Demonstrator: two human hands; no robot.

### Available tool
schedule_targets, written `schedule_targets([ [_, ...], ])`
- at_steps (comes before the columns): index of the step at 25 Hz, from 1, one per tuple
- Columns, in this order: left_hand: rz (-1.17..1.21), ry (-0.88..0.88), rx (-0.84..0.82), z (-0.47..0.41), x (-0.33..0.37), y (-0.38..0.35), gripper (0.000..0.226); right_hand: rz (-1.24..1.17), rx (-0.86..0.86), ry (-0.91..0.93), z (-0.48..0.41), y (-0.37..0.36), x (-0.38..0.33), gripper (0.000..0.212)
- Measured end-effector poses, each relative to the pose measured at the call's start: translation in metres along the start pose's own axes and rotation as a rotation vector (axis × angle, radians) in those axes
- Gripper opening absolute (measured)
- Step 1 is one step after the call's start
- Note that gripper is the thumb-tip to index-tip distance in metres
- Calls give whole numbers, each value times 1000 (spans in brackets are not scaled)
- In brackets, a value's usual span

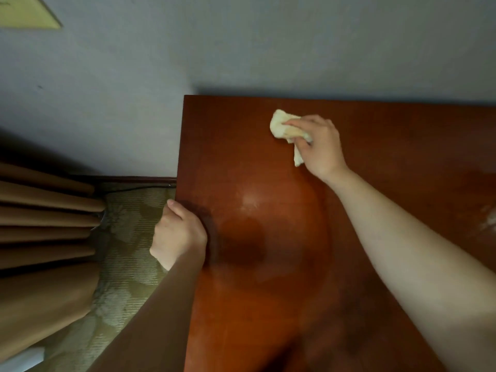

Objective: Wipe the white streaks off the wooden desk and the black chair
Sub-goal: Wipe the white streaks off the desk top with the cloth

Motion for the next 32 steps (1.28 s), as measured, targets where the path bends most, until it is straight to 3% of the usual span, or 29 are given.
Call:
schedule_targets([
  [8, 7, -251, 219, 4, 12, 4, 48, 148, 134, -226, -45, 13, 27, 39],
  [11, -98, -465, 266, 19, 27, 0, 51, 98, 57, -72, -23, 4, 12, 40],
  [15, -378, -751, 52, 65, 77, -41, 80, 40, -39, 120, 41, 8, -2, 40],
  [18, -625, -736, -144, 88, 90, -76, 123, -6, -83, 148, 94, 12, -6, 46],
  [20, -728, -680, -240, 91, 86, -90, 137, -19, -122, 168, 117, 16, -4, 48],
  [25, -750, -620, -347, 90, 83, -97, 143, -26, -215, 270, 106, 18, -4, 45],
  [32, -746, -601, -394, 91, 82, -98, 143, 58, -180, 208, 10, 4, -15, 43],
])
Point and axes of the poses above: each hand's wrist, its own z-axis away from the middle knuckle, its own y-axis out of the back of the hand, x = y × z, the point moved 9 cm from there along -z, towards the middle knuckle, and after that the axes turned 9 degrees about y, right-handed, at the moved point
